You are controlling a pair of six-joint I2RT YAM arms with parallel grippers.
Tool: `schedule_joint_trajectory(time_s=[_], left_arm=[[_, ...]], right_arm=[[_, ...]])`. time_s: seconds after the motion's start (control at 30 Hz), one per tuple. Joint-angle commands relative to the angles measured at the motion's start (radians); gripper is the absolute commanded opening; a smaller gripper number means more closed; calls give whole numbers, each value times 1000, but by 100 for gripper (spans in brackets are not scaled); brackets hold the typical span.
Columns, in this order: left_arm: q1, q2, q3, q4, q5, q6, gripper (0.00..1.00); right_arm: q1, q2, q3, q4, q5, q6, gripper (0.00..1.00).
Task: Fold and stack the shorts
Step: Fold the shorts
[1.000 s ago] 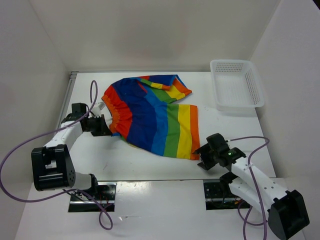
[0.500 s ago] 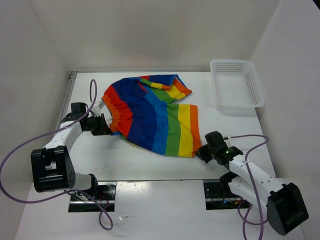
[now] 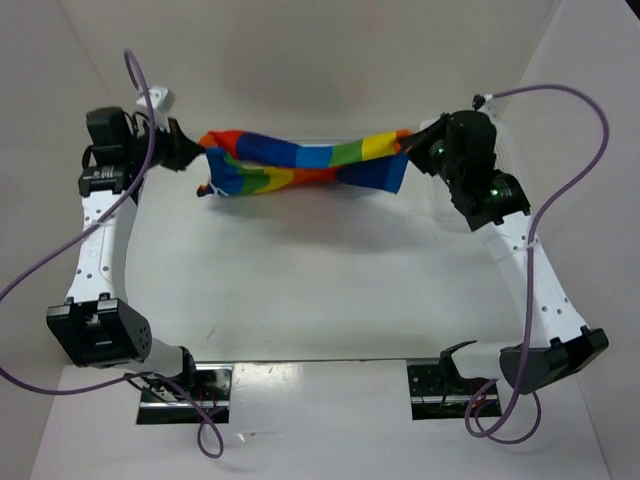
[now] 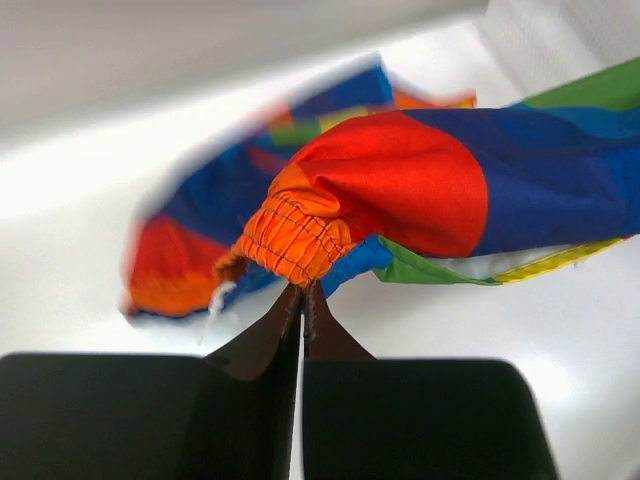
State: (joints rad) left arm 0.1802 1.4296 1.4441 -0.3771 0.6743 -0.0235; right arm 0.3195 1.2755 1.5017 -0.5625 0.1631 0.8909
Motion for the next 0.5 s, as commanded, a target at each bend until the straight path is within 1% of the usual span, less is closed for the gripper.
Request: schedule_joint_trajectory(time_s=[0.0, 0.03, 0.1, 0.13, 0.17, 0.27, 0.3, 0.37, 0.4, 0.47], left_arm=[[5, 15, 260, 54, 25, 23, 0], [14, 25, 321, 26, 16, 23, 0], [36, 34, 433, -3, 16, 23, 0], [36, 34, 523, -12, 16, 23, 0], [48, 25, 565, -28, 16, 23, 0], [48, -7, 646, -16, 2, 23, 0], [48, -8, 647, 0, 2, 23, 0], [48, -37, 699, 23, 2, 23, 0], [48, -37, 720, 8, -10, 23, 0], [48, -61, 769, -54, -62, 23, 0]], right_arm=[[-13, 15, 184, -103, -2, -171, 0], [-22, 15, 228, -103, -2, -181, 0], [-22, -10, 259, -115, -2, -181, 0], [-22, -21, 290, -125, -11, -191, 0], [-22, -31, 305, -141, -11, -191, 0], [-22, -93, 377, -181, -2, -213, 0], [-22, -125, 396, -181, 12, -228, 0], [-22, -136, 475, -238, 28, -250, 0], [-22, -148, 547, -263, 44, -250, 0], [-22, -148, 621, -335, 64, -262, 0]])
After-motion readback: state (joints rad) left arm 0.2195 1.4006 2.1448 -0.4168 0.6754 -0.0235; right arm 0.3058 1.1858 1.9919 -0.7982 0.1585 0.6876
